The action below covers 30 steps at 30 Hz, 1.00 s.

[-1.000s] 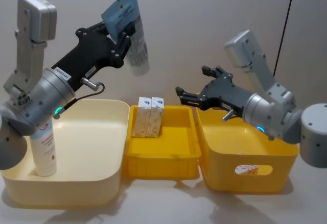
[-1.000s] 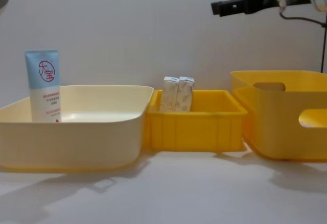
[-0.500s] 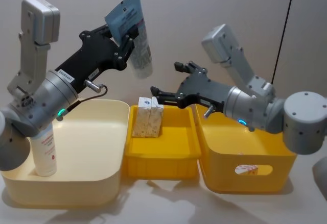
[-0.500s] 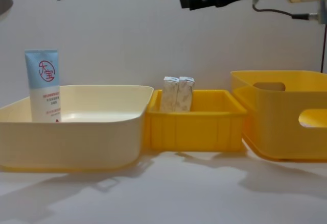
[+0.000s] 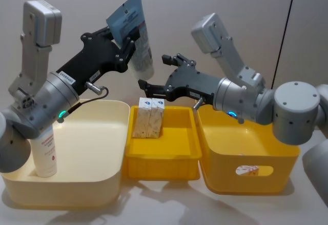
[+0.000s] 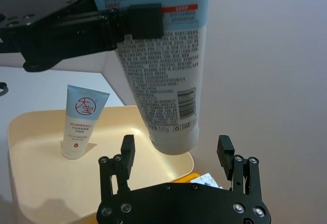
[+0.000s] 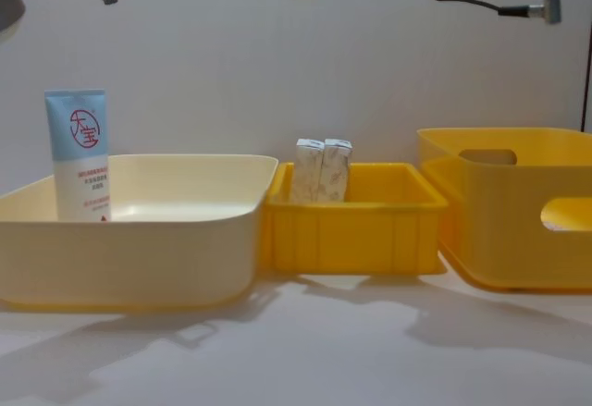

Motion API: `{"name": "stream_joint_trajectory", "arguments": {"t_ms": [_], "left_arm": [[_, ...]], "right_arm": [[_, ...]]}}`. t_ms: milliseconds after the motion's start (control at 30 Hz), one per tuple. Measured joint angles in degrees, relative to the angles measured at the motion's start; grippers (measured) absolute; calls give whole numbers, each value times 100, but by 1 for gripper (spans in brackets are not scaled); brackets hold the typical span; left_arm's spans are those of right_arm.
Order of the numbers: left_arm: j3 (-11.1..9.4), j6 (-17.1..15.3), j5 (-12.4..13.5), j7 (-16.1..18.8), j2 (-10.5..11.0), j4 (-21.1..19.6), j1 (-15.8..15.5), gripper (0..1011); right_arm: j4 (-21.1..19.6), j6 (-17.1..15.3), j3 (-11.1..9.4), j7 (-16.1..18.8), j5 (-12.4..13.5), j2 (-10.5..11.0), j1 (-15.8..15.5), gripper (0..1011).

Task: Bimanual collaborative sorting of washing and personal care products

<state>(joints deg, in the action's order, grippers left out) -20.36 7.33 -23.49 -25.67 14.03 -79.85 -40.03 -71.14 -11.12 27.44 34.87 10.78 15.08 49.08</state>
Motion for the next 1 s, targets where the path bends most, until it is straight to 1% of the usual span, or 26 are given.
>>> {"name": "stream_joint_trajectory", "arguments": {"t_ms": [233, 467, 733, 1000], "left_arm": [[-28, -39, 19, 6, 18, -3, 1, 227], [-66, -78, 64, 5, 25, -2, -23, 229], [-104, -100, 104, -12, 29, 29, -58, 229], [-119, -104, 115, -31, 35, 41, -74, 229]], "right_arm": [[88, 32, 46, -4, 36, -59, 100, 1001], [185, 30, 143, 91, 59, -100, 233, 1001], [428, 77, 272, 134, 47, -210, 479, 1001], [623, 157, 347, 104, 6, -307, 640, 1001]]}}
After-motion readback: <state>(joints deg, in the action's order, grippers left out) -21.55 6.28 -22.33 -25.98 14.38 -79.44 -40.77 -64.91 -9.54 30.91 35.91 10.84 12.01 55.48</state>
